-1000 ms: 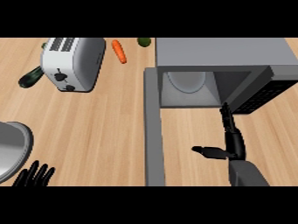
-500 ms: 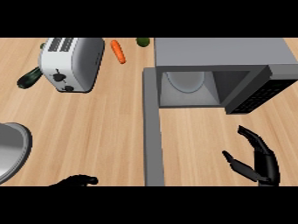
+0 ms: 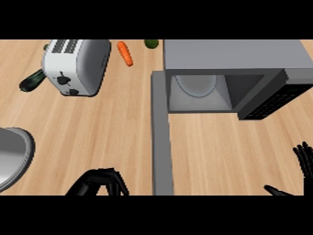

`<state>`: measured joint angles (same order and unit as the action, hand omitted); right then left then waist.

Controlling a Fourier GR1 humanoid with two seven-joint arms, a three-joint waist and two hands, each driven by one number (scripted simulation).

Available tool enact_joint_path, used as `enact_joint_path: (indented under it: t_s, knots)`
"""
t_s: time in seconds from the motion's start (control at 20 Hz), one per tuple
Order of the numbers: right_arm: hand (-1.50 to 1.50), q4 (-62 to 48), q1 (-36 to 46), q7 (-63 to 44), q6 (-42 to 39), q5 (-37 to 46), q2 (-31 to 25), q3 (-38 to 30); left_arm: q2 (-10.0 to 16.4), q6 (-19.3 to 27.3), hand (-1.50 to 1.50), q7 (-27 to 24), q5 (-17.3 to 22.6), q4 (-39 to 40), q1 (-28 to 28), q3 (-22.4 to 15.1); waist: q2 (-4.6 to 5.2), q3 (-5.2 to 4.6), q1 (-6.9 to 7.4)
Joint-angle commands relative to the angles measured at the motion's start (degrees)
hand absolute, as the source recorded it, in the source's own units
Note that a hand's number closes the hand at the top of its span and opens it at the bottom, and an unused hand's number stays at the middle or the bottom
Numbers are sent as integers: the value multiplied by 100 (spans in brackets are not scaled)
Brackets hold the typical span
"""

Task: Pick up the milk, place it into the microwave and close the microwave

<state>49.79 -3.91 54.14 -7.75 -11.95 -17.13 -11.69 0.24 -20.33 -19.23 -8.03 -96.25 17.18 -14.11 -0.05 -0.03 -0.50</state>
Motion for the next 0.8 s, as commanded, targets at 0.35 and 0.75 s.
enact_joint_path:
  t_s: [0.35,0.75]
  knots:
    - [-150,60,-251,46,-736,-271,-484,-215,239,-79,150,734,-736,1463,-1586,-759,13,5,-44]
    - [-150,200,-418,156,-950,-388,-670,-270,-23,453,150,845,-454,3266,-2820,-2046,24,-2,-95]
